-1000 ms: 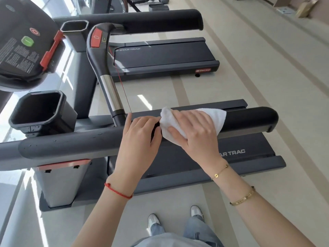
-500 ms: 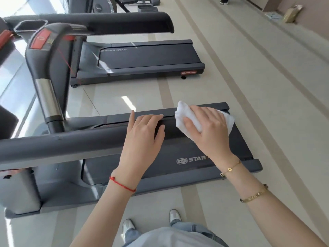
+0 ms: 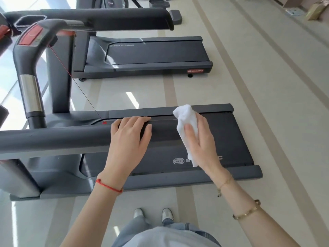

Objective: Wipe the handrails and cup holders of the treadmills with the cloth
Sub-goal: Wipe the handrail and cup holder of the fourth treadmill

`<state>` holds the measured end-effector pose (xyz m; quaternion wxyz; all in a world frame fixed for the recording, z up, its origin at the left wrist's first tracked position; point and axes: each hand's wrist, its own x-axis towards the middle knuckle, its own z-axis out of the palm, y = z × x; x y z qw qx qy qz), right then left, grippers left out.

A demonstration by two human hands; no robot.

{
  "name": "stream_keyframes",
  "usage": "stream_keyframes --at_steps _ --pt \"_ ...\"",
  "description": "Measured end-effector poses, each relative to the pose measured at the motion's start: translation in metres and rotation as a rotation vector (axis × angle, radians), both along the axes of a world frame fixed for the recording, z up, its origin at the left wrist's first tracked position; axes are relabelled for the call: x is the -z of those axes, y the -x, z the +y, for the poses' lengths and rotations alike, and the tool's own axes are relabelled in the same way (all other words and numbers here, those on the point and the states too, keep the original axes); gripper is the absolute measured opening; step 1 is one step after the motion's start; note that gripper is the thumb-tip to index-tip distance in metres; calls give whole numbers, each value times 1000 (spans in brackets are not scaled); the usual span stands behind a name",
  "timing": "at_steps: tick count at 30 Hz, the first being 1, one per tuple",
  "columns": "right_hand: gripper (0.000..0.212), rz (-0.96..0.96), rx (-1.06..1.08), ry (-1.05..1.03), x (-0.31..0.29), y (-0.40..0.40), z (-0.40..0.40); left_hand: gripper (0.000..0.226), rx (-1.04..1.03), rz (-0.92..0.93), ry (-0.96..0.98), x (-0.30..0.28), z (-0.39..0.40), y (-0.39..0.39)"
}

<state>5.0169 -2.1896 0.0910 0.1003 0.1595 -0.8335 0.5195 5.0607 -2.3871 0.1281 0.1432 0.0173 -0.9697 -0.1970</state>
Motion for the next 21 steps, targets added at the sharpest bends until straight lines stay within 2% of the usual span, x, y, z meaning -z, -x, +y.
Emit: stream_keyframes --at_steps 2,5,7,10,12,15,17,21 --pt "13 -159 -33 -3 -8 20 1 28 -4 -2 0 -1 1 0" --pt "21 -424 -91 54 -12 46 10 27 4 -1 0 0 0 0" --pt "25 -442 -58 76 -8 39 12 27 4 2 -1 0 0 0" --pt "35 -374 -20 126 -2 13 11 27 11 9 -1 3 -1 1" --pt "32 -187 -36 73 -5 4 5 27 14 15 -4 4 -2 1" --pt "29 116 -120 -330 -18 7 -16 27 21 21 6 6 -3 1" --pt "36 155 -114 -528 -25 14 -23 28 31 13 -4 6 -5 1" --pt "38 160 -139 -663 -35 30 -31 30 5 22 -38 1 -12 -5"
